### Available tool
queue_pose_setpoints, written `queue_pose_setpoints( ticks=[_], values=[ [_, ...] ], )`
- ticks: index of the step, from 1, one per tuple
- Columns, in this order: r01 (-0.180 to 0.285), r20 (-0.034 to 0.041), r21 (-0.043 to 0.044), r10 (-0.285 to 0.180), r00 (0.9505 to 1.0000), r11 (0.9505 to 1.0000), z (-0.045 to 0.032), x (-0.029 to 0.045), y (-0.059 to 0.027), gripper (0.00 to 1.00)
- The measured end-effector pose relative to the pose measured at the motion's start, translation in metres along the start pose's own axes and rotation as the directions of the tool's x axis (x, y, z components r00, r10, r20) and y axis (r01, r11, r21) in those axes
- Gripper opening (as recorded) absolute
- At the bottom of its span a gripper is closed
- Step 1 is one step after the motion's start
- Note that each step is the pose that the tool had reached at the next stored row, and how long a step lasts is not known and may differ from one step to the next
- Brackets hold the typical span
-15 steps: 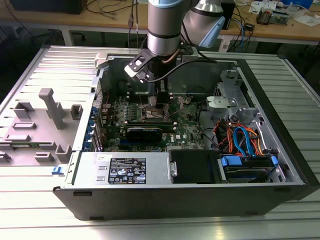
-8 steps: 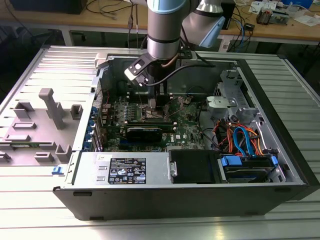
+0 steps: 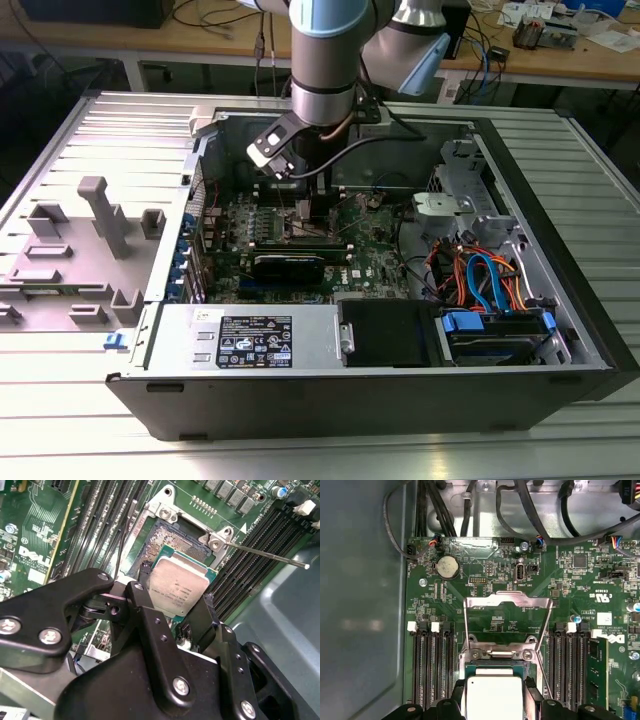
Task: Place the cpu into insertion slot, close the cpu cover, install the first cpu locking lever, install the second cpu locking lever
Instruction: 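Place the cpu into insertion slot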
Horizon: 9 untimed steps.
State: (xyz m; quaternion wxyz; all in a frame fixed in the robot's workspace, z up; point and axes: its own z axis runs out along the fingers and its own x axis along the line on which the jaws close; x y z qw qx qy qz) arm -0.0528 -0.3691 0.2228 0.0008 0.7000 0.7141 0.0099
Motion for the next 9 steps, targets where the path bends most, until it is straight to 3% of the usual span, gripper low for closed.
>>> queue_pose_setpoints(
  ticks=[9],
  values=[
    [0.000, -0.0004, 0.0001, 0.000, 1.0000, 1.0000, 0.0011, -0.0002, -0.0001, 0.54]
  ],
)
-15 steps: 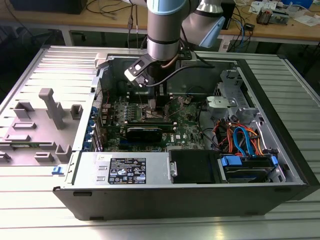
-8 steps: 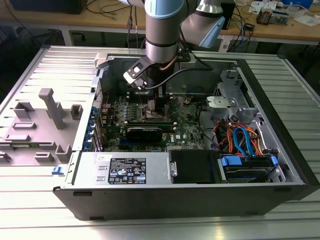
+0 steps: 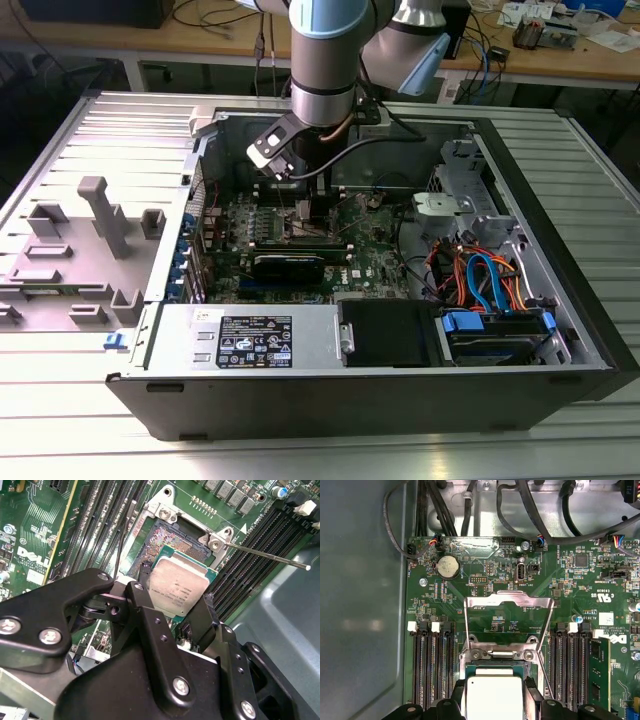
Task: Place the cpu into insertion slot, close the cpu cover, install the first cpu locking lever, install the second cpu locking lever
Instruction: 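Place the cpu into insertion slot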
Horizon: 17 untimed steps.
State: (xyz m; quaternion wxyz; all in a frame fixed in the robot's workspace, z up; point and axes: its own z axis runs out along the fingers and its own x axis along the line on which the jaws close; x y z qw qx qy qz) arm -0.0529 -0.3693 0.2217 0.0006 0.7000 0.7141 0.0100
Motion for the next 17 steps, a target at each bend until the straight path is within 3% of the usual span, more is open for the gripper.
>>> queue_pose_setpoints(
  ticks=[6, 8, 10, 17],
  values=[
    [0.000, -0.0053, -0.0005, 0.000, 1.0000, 1.0000, 0.0018, -0.0021, -0.0002, 0.54],
    [0.000, -0.0160, -0.0007, 0.000, 0.9999, 1.0000, 0.0026, -0.0031, -0.0004, 0.54],
    [-0.001, -0.0319, -0.0011, 0.000, 0.9995, 1.0000, 0.0032, -0.0043, -0.0009, 0.54],
    [-0.001, -0.0330, -0.0011, 0.001, 0.9995, 1.0000, 0.0039, -0.0092, -0.0015, 0.54]
  ],
)
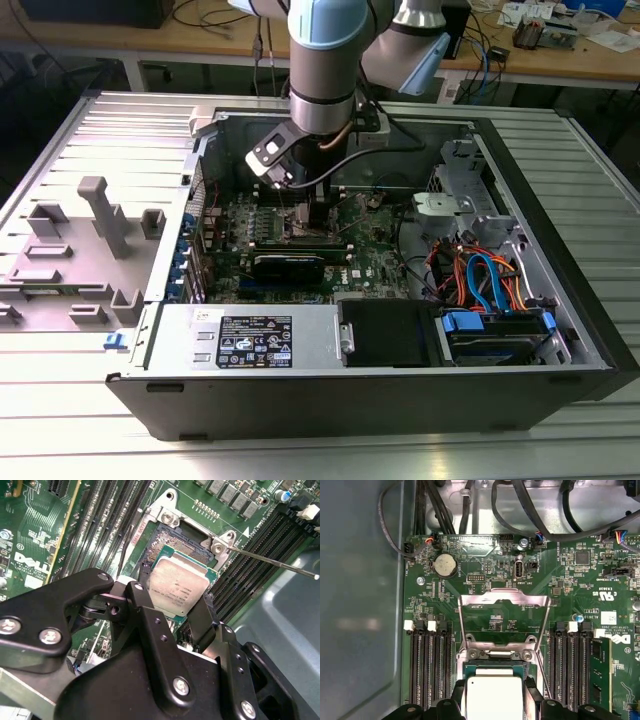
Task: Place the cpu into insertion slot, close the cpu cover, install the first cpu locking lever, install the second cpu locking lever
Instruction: 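Place the cpu into insertion slot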
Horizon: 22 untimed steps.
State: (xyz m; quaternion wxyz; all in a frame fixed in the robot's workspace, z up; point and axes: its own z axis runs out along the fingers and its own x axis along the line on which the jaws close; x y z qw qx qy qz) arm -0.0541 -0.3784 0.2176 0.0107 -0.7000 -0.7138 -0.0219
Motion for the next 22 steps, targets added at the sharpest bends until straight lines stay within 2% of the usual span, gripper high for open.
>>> queue_pose_setpoints(
  ticks=[7, 9, 10, 11, 22],
  values=[
    [0.000, 0.0036, 0.0001, 0.000, 1.0000, 1.0000, 0.0040, -0.0003, -0.0006, 0.54],
    [0.000, 0.0120, 0.0003, 0.000, 0.9999, 1.0000, 0.0059, -0.0004, -0.0008, 0.54],
    [0.000, 0.0185, 0.0004, 0.000, 0.9998, 1.0000, 0.0069, -0.0005, -0.0010, 0.54],
    [0.000, 0.0215, 0.0005, 0.000, 0.9998, 1.0000, 0.0078, -0.0005, -0.0012, 0.54],
    [-0.008, 0.0226, -0.0017, 0.008, 0.9997, 1.0000, 0.0154, -0.0008, -0.0040, 0.54]
  ],
)
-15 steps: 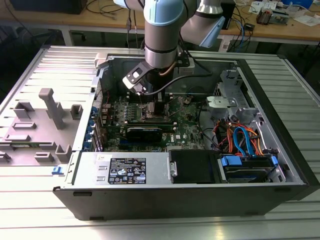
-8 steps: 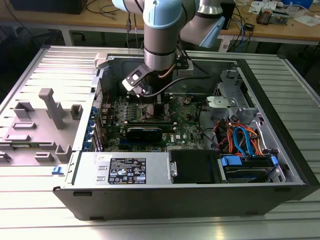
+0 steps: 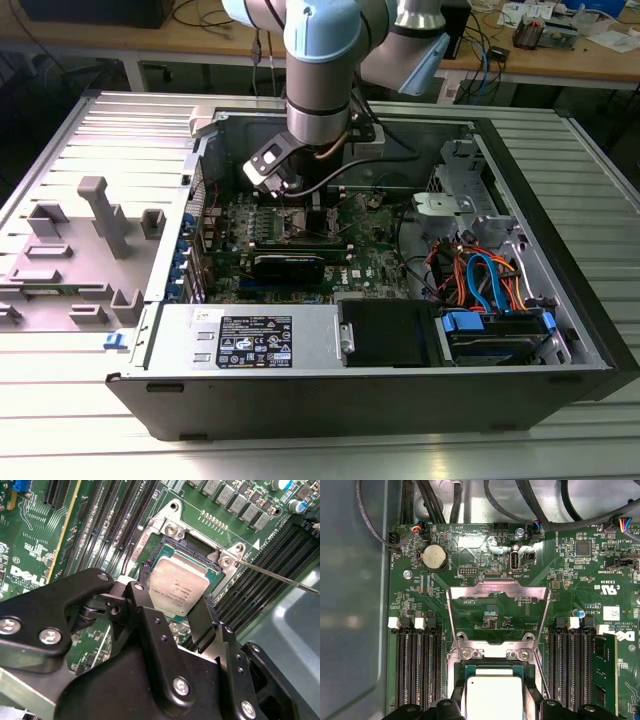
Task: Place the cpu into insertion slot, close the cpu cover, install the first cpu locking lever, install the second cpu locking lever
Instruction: 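Place the cpu into insertion slot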
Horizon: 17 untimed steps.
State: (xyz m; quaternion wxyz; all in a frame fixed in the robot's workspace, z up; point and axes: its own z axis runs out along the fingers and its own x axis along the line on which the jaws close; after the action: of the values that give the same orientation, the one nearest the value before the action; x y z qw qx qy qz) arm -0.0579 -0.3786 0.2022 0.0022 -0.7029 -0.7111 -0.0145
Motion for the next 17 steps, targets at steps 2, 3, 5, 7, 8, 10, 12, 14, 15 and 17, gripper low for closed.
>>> queue_pose_setpoints(
  ticks=[2, 3, 5, 7, 8, 10, 12, 14, 15, 17],
  values=[
    [-0.002, 0.0000, -0.0001, 0.002, 1.0000, 1.0000, 0.0005, 0.0000, 0.0000, 0.54],
    [-0.002, 0.0000, -0.0001, 0.002, 1.0000, 1.0000, 0.0007, 0.0000, 0.0000, 0.54],
    [-0.003, 0.0001, 0.0000, 0.003, 1.0000, 1.0000, 0.0009, 0.0000, -0.0001, 0.54],
    [-0.003, 0.0000, -0.0001, 0.003, 1.0000, 1.0000, 0.0009, 0.0000, -0.0001, 0.54],
    [-0.003, 0.0000, -0.0001, 0.003, 1.0000, 1.0000, 0.0010, 0.0000, -0.0001, 0.54],
    [-0.003, 0.0005, -0.0001, 0.003, 1.0000, 1.0000, 0.0010, 0.0000, -0.0001, 0.54],
    [-0.003, 0.0029, -0.0002, 0.003, 1.0000, 1.0000, 0.0010, 0.0000, -0.0001, 0.54],
    [-0.003, 0.0046, -0.0001, 0.003, 1.0000, 1.0000, 0.0009, 0.0000, -0.0001, 0.54],
    [-0.003, 0.0057, -0.0002, 0.003, 1.0000, 1.0000, 0.0009, 0.0000, -0.0001, 0.54],
    [-0.003, 0.0090, -0.0001, 0.003, 1.0000, 1.0000, 0.0009, 0.0000, -0.0001, 0.54]
  ],
)
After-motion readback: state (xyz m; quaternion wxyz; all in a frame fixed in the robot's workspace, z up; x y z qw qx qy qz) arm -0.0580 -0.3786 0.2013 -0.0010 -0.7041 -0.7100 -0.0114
